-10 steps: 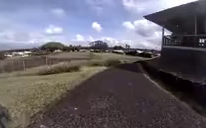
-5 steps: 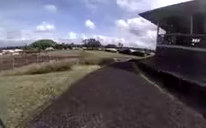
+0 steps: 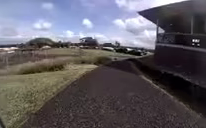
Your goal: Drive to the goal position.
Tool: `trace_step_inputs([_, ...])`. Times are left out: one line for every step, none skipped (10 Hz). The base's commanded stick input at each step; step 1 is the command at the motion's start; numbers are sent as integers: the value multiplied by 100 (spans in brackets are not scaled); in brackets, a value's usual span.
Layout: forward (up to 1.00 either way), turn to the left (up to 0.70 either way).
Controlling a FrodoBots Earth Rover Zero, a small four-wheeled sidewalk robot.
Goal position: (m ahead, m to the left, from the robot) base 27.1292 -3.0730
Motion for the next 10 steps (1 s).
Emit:
trace_step_inputs([85,-30])
trace_step_inputs([85,-12])
trace_step_inputs([85,-3])
trace_step_inputs([85,0])
trace_step_inputs([85,0])
trace_step_inputs([85,0])
trace_step_inputs([85,0])
trace_step_inputs([85,0])
trace_step_inputs([85,0])
trace_step_inputs([85,0])
